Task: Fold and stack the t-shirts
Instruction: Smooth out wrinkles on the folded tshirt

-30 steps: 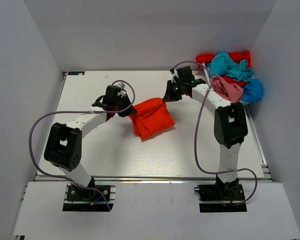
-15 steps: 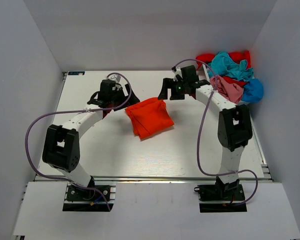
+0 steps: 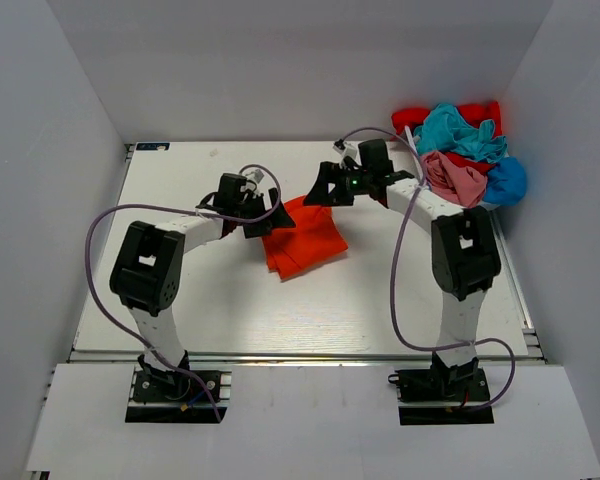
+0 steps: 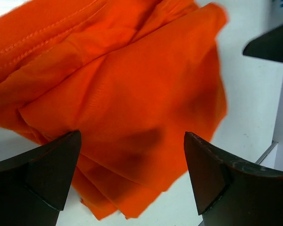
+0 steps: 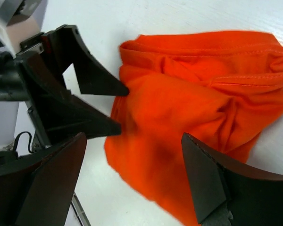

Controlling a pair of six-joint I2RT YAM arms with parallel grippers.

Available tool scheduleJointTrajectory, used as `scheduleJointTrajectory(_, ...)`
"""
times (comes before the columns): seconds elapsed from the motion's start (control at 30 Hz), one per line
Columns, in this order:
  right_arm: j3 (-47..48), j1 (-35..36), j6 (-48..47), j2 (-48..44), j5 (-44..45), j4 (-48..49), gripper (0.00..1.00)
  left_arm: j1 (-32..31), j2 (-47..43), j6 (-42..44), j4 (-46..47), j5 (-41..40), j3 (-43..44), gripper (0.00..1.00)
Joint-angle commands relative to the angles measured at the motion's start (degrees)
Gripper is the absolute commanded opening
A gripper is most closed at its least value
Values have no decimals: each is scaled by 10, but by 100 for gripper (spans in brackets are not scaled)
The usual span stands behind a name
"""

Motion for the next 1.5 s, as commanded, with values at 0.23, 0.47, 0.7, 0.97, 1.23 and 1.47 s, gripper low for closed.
scheduleJointTrajectory(0.23,47,-4,136,168,173,43,87,10,70,23,-9,-2,30,100)
scheduleJointTrajectory(0.47,-139,5,189,87,207,95,85,10,50,72,-14,19,20,100)
scheduleJointTrajectory(0.7,-326,31,161,-93,176,104,85,-3,-85,75,-4,81,-124,100)
scheduleJointTrajectory(0.97,-383,45,50,-277,171,78,85,-9,-294,57,-56,-50,-183,100)
scheduleJointTrajectory(1.23,-362,47,-21,-298,225,34,85,-9,-212,87,-71,-88,-128,90)
scheduleJointTrajectory(1.47,-318,47,-36,-234,238,34,82,-9,-96,93,-42,-45,-69,68)
